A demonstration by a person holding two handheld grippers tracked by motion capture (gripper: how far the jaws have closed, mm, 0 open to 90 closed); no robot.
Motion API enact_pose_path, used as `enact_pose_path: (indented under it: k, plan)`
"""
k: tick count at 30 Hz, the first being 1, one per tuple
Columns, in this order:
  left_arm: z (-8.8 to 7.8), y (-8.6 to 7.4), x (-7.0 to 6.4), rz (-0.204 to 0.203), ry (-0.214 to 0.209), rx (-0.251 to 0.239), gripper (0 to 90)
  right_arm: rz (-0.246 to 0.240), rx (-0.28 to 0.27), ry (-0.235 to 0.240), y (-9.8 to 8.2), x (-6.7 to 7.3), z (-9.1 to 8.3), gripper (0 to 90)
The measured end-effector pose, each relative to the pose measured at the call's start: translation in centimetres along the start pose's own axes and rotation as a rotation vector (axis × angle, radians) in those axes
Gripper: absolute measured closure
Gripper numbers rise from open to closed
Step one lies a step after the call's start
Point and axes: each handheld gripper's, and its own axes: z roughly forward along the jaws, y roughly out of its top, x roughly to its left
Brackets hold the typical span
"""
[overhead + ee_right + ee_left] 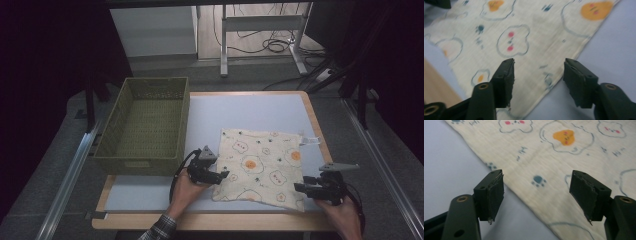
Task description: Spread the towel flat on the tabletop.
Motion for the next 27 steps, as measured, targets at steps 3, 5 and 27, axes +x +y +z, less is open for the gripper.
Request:
enact_pose_path:
  k: [3, 5, 27]
  plan:
    - [0.5, 0.8, 0.6, 0.004, 0.009, -0.002, 26.5, 0.008, -0.03, -0.062, 0.7, -0.1, 0.2, 35.8]
    - [0.8, 1.4, 1.0, 0.001, 0.013, -0.005, 25.7, 0.013, -0.043, -0.077, 1.1, -0.4, 0.4, 35.7]
    - [4.4, 6.0, 6.1, -0.061, 0.03, -0.032, 18.4, -0.023, -0.128, -0.063, 5.8, -4.1, 3.3, 28.0]
